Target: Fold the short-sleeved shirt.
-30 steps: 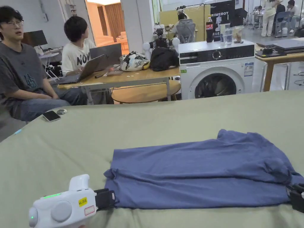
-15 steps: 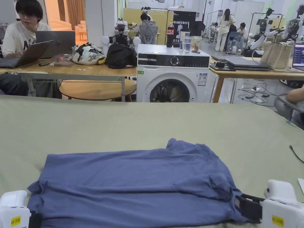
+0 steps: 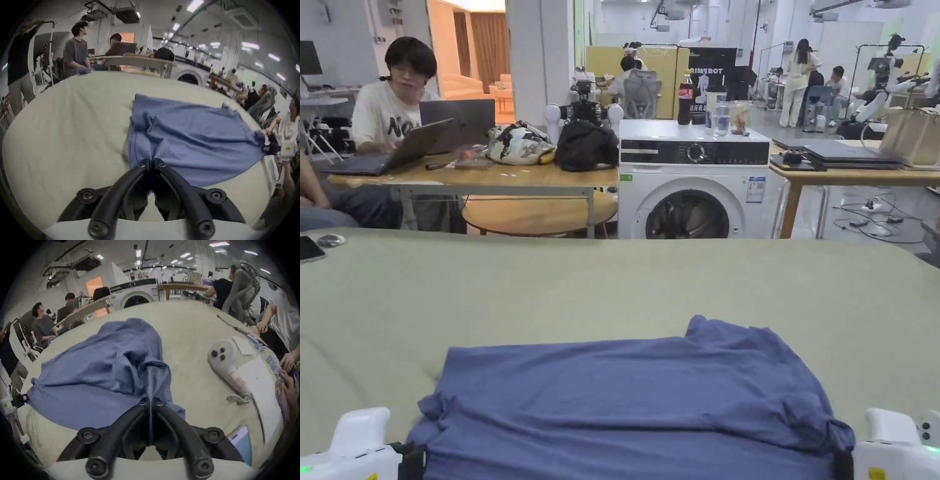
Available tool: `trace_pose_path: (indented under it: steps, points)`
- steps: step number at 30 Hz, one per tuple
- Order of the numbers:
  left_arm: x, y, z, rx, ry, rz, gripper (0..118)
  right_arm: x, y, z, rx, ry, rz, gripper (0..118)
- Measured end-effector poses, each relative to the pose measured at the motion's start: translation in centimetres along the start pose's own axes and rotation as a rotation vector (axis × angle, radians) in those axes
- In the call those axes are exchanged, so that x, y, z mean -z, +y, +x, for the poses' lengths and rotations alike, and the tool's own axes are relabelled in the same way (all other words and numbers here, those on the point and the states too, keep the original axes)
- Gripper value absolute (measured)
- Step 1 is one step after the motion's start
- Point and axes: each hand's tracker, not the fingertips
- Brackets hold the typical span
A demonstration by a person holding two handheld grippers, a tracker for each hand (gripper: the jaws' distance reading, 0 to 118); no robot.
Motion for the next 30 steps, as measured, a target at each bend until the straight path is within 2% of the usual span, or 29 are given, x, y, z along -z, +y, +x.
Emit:
trace_pose_path:
  steps: [1, 5, 7, 10, 12, 15, 16, 17, 18, 19, 20, 24, 26, 30]
  points:
    - [-0.6, 0.5, -0.3, 0.001, -0.019, -0.055, 0, -1.0, 0.1, 0.4, 0.0, 0.002, 0.017, 0]
    - [-4.0, -0.2, -1.4, 0.027, -0.017, -0.064, 0, -4.8, -1.7, 0.2, -0.008, 0.017, 0.036, 0]
    - [-6.0, -1.6, -2.3, 0.025, -0.036, -0.087, 0, -6.5, -3.4, 0.5, -0.033, 0.015, 0.03, 0]
    - [-8.9, -4.8, -3.3, 0.006, -0.057, -0.123, 0, -8.8, -6.5, 1.6, -0.011, 0.019, -0.004, 0]
    - [-10.2, -6.7, -3.6, -0.015, -0.062, -0.151, 0, -10.2, -8.6, 1.7, -0.037, 0.016, -0.033, 0]
    - [-11.8, -9.2, -3.2, 0.03, -0.051, -0.153, 0, -12.2, -10.9, 2.0, -0.061, 0.0, -0.03, 0]
    - [-12.1, -9.6, -3.1, 0.032, -0.049, -0.149, 0, -12.5, -11.4, 2.1, -0.059, 0.001, -0.022, 5]
    - [-12.2, -9.9, -3.1, 0.032, -0.047, -0.142, 2, -12.6, -11.7, 2.4, -0.069, 0.004, -0.008, 18]
    - [-12.4, -9.9, -2.7, 0.033, -0.048, -0.141, 20, -12.6, -11.8, 2.2, -0.093, -0.012, 0.004, 36]
    - [-12.3, -9.6, -2.7, 0.031, -0.044, -0.145, 54, -12.6, -11.9, 2.0, -0.143, -0.049, 0.02, 52]
    - [-12.4, -9.5, -2.6, 0.027, -0.036, -0.136, 63, -13.0, -11.8, 2.0, -0.163, -0.063, 0.047, 57]
    - [-13.4, -7.5, -1.1, 0.029, -0.053, -0.013, 63, -14.9, -11.0, 1.0, -0.158, 0.023, 0.166, 57]
    - [-13.9, -6.3, 0.4, 0.038, -0.08, 0.056, 63, -15.5, -10.5, -0.5, -0.186, 0.047, 0.22, 57]
    - [-12.4, -4.1, 3.2, 0.053, -0.124, 0.079, 63, -13.8, -9.1, -4.7, -0.239, 0.091, 0.198, 57]
